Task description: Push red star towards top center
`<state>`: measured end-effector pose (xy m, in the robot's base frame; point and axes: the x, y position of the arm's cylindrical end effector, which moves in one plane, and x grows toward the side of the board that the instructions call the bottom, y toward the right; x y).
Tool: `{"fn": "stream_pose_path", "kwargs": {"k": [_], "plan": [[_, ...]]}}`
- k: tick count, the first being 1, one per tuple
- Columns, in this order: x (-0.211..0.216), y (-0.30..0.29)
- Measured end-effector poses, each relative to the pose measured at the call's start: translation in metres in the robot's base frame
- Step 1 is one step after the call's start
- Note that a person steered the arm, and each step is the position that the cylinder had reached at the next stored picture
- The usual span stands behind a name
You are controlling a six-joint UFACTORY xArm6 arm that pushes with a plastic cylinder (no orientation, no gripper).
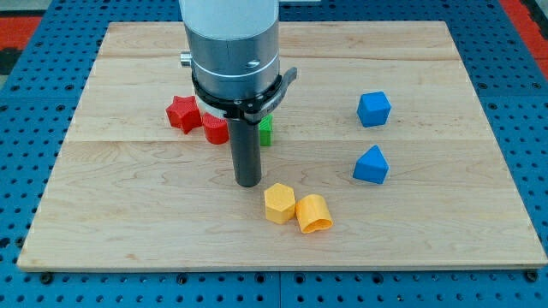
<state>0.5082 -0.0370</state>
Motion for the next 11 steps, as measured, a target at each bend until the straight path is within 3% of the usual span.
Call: {"fn": "stream_pose_path", "kwargs": {"k": [3, 4, 7, 9, 10, 11], "plan": [[-0.048, -0.011], [-0.050, -0.052], [-0.109, -0.132], [-0.154, -0.091], [-0.192, -0.022], [-0.192, 0.038]]}}
